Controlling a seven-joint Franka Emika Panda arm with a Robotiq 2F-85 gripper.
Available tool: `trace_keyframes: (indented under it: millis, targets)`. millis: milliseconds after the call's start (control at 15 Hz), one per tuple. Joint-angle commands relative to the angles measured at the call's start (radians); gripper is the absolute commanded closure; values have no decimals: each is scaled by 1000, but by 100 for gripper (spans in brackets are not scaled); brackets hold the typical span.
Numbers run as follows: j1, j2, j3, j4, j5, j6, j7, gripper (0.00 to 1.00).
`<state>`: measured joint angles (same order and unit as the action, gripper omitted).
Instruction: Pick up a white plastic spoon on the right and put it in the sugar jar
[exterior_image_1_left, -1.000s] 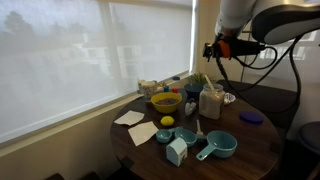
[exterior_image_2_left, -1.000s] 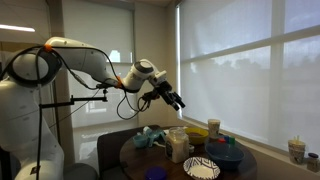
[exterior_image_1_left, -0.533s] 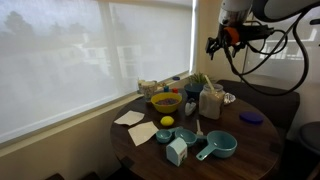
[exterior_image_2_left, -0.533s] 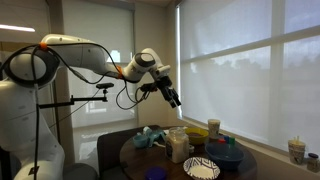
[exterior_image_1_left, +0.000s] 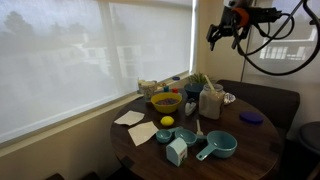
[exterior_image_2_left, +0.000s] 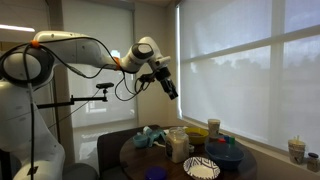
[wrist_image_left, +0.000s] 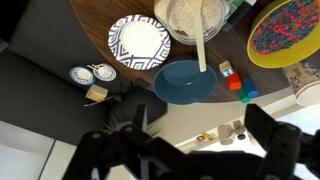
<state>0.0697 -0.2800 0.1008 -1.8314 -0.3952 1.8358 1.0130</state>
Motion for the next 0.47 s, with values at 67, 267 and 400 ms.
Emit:
trace_keyframes:
  millis: [67,267,400]
  targets:
    - [-29,-13,23,17,49,-1,-53,0]
    - [-34,-18,27,18,53,-1,-59,0]
    - [-35,-12,27,17,52,-1,-58,0]
